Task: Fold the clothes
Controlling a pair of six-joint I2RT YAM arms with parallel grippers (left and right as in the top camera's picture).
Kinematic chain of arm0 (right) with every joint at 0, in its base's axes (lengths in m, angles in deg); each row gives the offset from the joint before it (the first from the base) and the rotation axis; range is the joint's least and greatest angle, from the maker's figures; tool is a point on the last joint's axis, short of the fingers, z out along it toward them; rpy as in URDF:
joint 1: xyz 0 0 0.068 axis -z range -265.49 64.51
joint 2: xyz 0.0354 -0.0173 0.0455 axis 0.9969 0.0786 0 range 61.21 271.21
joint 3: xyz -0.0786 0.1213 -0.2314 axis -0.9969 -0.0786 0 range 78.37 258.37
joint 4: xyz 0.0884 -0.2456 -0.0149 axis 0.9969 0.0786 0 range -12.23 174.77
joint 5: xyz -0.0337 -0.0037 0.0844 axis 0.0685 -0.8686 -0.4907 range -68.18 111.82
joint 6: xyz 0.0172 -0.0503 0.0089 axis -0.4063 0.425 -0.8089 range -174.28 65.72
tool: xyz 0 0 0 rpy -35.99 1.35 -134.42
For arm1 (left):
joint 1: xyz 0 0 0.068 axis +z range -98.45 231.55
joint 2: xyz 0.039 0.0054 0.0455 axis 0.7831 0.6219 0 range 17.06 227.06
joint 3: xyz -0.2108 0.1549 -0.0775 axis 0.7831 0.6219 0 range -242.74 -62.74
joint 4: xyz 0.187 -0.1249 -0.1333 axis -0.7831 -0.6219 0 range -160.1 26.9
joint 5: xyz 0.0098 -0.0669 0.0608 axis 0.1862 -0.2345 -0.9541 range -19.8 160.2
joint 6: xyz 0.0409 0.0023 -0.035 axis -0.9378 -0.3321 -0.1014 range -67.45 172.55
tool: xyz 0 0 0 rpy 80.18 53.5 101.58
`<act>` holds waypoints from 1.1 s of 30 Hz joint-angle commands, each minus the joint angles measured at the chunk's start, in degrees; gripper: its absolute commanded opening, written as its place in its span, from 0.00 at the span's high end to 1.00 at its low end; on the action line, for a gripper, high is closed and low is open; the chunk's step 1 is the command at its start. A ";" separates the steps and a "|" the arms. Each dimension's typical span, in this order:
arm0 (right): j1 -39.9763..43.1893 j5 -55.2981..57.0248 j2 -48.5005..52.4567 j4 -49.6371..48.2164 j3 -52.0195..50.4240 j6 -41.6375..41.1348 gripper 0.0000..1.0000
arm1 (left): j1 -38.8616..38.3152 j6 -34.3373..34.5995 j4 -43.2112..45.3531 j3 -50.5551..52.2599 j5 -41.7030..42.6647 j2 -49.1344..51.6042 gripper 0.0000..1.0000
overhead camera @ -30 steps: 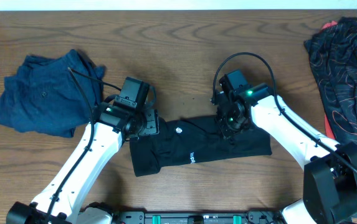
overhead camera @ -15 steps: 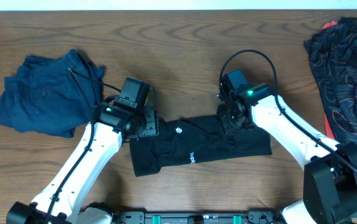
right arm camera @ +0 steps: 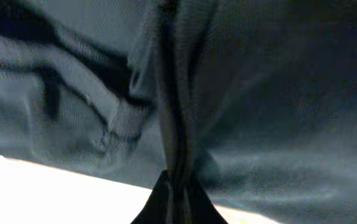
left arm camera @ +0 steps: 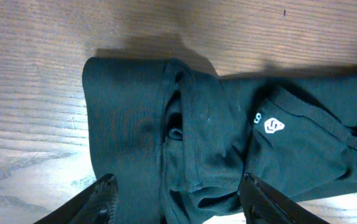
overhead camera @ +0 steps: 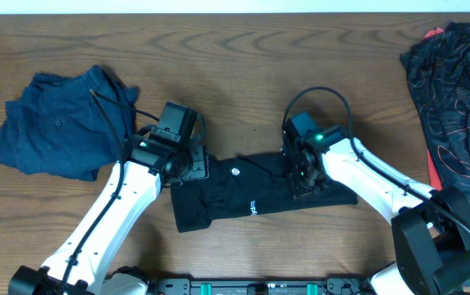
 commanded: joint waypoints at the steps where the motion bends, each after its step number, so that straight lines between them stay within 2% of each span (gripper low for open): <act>1: -0.85 -0.98 -0.55 0.74 -0.98 -0.61 0.99 | 0.24 0.46 -0.04 0.94 -0.09 0.33 0.36; 5: -0.85 -2.16 -0.55 0.85 -0.98 -0.26 0.99 | 0.24 0.44 -0.02 0.94 -0.09 0.33 0.36; 8: -0.83 -4.87 -0.55 0.85 -0.98 3.26 0.99 | 0.24 0.46 -0.02 0.94 -0.09 0.33 0.36; 11: -0.83 -4.85 -0.55 0.13 -0.98 3.78 0.89 | 0.24 0.46 0.00 0.94 -0.11 0.33 0.36; 14: -0.83 -5.84 -0.55 -1.29 -0.98 4.07 0.87 | 0.24 0.44 0.00 0.94 -0.11 0.33 0.36; 18: -0.83 -15.28 -0.55 -2.82 -0.96 12.50 0.86 | 0.24 0.46 -0.02 0.94 -0.11 0.33 0.36; 20: -0.83 -16.55 -0.55 -2.51 -0.96 14.08 0.82 | 0.24 0.44 -0.07 0.94 -0.11 0.33 0.36; 27: -0.79 -16.17 -0.63 -0.94 -0.76 14.64 0.83 | 0.24 0.44 -0.04 0.94 -0.11 0.33 0.36; 33: -0.72 -4.87 -4.55 1.11 2.14 8.13 0.82 | 0.24 0.44 -0.24 0.94 -0.09 0.33 0.36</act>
